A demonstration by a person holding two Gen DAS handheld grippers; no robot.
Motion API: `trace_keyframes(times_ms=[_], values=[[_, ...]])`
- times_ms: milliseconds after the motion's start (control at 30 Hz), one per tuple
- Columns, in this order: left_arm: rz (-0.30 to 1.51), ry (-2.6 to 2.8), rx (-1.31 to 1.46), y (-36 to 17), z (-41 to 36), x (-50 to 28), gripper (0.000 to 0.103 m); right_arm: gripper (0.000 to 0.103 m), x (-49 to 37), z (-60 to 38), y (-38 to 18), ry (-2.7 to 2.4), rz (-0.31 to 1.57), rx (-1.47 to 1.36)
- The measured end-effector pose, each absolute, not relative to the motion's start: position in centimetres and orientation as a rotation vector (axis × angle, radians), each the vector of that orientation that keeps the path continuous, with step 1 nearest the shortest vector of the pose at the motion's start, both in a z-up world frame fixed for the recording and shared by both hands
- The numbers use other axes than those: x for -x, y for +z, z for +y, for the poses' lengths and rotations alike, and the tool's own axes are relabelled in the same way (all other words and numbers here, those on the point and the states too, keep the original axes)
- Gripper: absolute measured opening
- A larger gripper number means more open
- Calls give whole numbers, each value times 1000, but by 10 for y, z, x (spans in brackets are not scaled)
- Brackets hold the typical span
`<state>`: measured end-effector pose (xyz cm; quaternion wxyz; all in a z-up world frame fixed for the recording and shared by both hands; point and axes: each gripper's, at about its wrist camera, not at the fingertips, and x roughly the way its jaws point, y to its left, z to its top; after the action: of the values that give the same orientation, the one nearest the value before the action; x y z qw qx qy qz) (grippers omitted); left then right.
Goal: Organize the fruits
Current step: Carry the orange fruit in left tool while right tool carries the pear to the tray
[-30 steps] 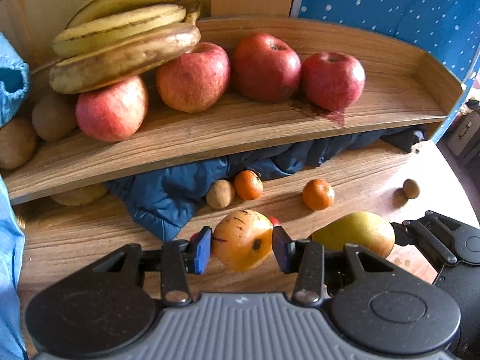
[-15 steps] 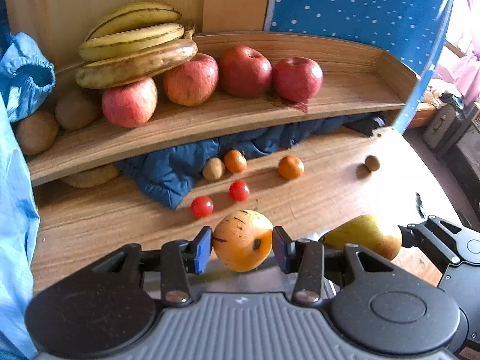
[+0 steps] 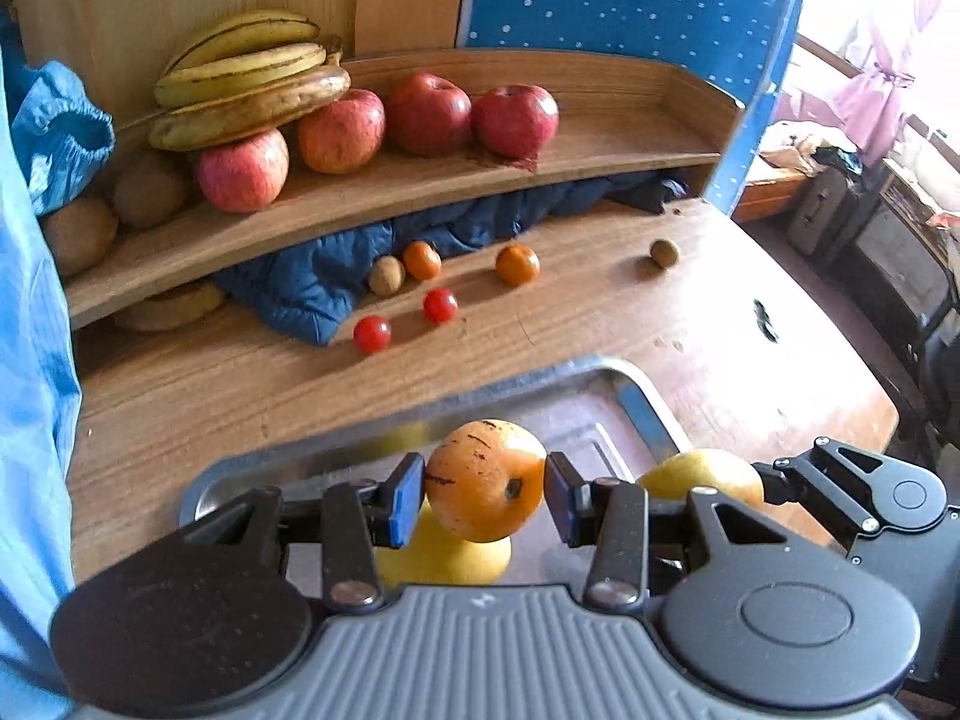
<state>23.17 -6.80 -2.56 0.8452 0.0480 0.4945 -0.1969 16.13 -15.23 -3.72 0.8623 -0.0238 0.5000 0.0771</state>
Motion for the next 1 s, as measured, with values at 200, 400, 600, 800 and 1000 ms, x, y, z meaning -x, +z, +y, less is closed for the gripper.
trace_keyframes(times_ms=[200, 400, 600, 800, 1000], values=[[1064, -458, -100, -24, -54, -203, 47, 67, -139, -141, -40, 146, 1084, 37], [1105, -493, -118, -34, -43, -178, 47, 67, -128, -129, -44, 143, 1098, 35], [1144, -470, -130, -47, -36, -168, 47, 67, -124, -120, -47, 150, 1107, 40], [1152, -452, -130, -52, -32, -164, 47, 67, -121, -114, -48, 167, 1109, 44], [1164, -439, -135, -56, -31, -163, 47, 67, -119, -114, -51, 170, 1112, 50]])
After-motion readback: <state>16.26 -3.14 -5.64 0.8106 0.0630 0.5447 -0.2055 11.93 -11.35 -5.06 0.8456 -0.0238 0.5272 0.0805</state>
